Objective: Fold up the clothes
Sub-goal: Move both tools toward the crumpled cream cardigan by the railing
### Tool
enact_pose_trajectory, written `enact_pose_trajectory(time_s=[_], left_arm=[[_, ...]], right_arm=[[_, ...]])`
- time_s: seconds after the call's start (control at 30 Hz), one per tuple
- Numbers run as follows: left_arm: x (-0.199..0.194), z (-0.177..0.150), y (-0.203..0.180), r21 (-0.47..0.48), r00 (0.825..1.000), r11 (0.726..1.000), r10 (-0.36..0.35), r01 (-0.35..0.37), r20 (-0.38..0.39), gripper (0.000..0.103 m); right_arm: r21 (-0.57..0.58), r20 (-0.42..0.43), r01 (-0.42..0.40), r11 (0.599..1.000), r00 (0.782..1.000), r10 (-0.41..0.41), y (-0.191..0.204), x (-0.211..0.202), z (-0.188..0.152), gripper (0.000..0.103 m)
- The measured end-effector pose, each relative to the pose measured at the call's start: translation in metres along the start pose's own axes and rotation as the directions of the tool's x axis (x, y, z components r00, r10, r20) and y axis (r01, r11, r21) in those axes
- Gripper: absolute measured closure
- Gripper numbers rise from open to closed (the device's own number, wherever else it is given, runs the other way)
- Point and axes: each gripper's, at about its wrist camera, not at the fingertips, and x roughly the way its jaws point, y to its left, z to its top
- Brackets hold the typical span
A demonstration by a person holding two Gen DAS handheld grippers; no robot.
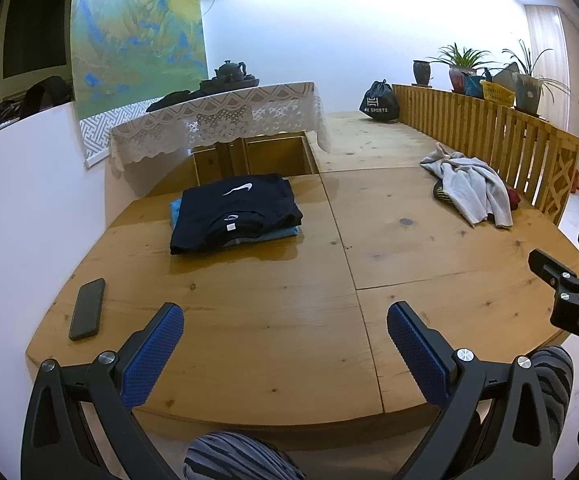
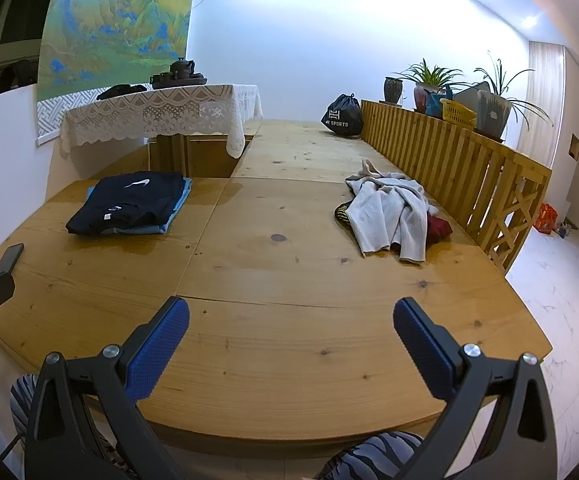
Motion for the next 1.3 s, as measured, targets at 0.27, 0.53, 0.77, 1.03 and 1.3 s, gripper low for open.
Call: enact_pose_trajectory(time_s=[0.27, 0.53, 0.77, 1.03, 1.3], left_arm=[[0.003, 0.000, 0.002, -0.009, 1.000, 1.000, -0.008, 0.008, 0.001, 0.000], [0.006, -0.001, 0.004, -0.018, 1.000, 1.000, 0.001, -0.001, 0.006, 0.000], [0.007, 0.000, 0.004, -0.022, 1.000, 1.000, -0.003, 0.003, 0.003, 0.001], [0.010, 0.001, 0.001, -0.015, 1.000, 1.000, -0.007, 0.007, 0.001, 0.000], [0.014, 0.004, -0.004, 0.002, 1.000, 1.000, -0.022, 0.022, 0.001, 0.001]], right_arm=[[0.003, 0.011, -0.001, 1.000, 1.000, 0.001, -0.004, 0.001, 0.002, 0.000], [-0.009, 0.005, -0.002, 1.000, 1.000, 0.002, -0.003, -0.001, 0.001, 0.000], [-0.010, -0.004, 0.003, 1.000, 1.000, -0.003, -0.002, 0.005, 0.003, 0.000], [-0.009, -0.006, 0.006, 1.000, 1.000, -0.006, -0.003, 0.006, 0.004, 0.000], [-0.001, -0.008, 0.016, 1.000, 1.000, -0.016, -0.007, 0.008, 0.005, 0.000]])
